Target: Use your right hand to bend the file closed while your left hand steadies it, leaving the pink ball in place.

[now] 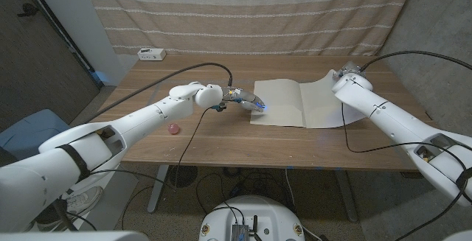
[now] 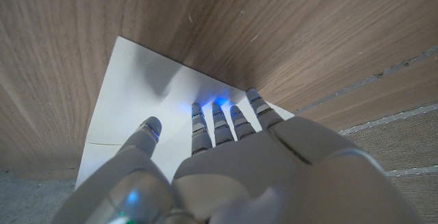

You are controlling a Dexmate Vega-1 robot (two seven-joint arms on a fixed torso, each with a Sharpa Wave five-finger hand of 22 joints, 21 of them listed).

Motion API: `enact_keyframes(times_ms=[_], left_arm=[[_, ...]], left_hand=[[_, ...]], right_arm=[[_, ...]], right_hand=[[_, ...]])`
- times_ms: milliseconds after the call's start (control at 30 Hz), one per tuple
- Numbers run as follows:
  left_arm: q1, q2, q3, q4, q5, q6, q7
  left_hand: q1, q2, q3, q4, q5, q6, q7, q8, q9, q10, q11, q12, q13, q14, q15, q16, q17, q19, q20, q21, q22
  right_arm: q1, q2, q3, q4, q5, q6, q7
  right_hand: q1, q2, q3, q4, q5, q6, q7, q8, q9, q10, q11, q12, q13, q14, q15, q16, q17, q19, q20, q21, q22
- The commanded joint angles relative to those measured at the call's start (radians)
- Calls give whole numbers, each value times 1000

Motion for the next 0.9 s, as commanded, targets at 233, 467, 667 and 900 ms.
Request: enact_keyframes(times_ms=[233, 467, 667, 900], left_arm=[[0, 3, -1, 9, -6, -16, 15], [3, 4, -2, 7, -6, -16, 17], [8, 7, -5, -3, -5, -12, 20], [8, 7, -4, -10, 0, -7, 17]], left_hand=[[-6, 2, 1, 3, 5, -6, -1, -1, 3, -9, 3, -1, 1, -2, -4, -4, 3, 0, -4, -3, 3], [-8, 3, 1, 5, 6, -6, 0, 1, 3, -10, 2, -1, 1, -2, -3, -3, 3, 0, -3, -4, 4], [-9, 3, 1, 6, 6, -6, 1, 2, 3, -11, 1, -1, 1, -3, -3, -4, 3, 0, -3, -4, 4], [-10, 4, 1, 7, 6, -5, 2, 3, 3, -12, 2, -1, 1, -3, -3, -3, 3, 0, -3, -4, 4]], right_arm=[[-17, -77, 95, -57, 215, 97, 215], [-23, -93, 133, -34, 314, 142, 290], [0, -111, 110, -13, 345, 132, 348], [-14, -120, 143, 30, 428, 207, 421]], right_hand=[[55, -1, 4, -3, -34, -292, -17, -73, 12, -299, -3, -60, 4, -115, 1, -52, 65, 40, 0, 31, 6], [67, -6, -8, 1, -38, -503, -68, -115, -4, -515, -5, -64, -9, -202, 35, -83, 103, 118, -28, 80, 12], [75, -2, -16, 2, -40, -609, -65, -123, -10, -599, -2, -55, -17, -246, 39, -99, 117, 83, -14, 78, 11], [109, 11, -24, -4, -52, -707, -66, -116, -17, -634, 2, -47, -23, -163, 25, -37, 162, 142, -84, 116, 14]])
